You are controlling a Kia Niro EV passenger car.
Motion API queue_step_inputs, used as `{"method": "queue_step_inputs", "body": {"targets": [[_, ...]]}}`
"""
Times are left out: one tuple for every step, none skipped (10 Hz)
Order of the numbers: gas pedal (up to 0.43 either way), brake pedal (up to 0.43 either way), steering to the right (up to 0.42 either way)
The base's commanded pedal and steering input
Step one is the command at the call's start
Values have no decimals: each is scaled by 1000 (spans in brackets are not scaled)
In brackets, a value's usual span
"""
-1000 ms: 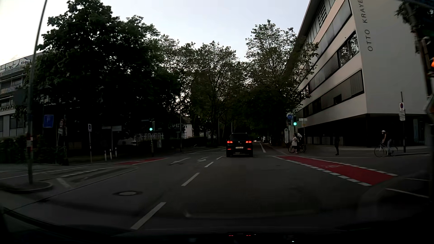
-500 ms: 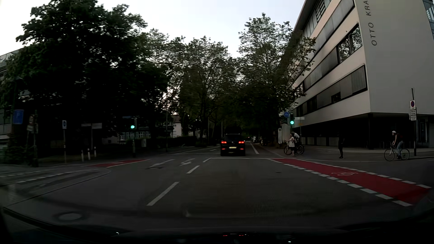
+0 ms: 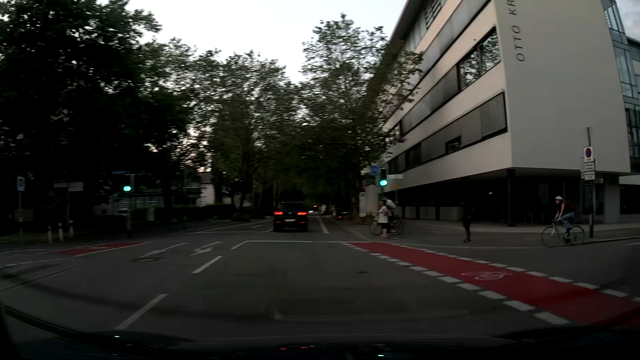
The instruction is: Follow the waypoints while adhering to traffic rules and regulations
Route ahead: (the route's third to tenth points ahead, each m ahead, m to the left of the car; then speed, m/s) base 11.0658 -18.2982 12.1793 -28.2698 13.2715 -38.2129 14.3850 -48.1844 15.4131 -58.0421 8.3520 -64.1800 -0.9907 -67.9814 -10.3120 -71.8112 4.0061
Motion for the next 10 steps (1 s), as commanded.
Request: {"method": "queue_step_inputs", "body": {"targets": [[0, 0, 446], [0, 0, 489], [0, 0, 533], [0, 0, 558], [0, 0, 581], [0, 0, 591], [39, 0, 594], [79, 0, 592], [87, 0, 588], [130, 0, 583]]}}
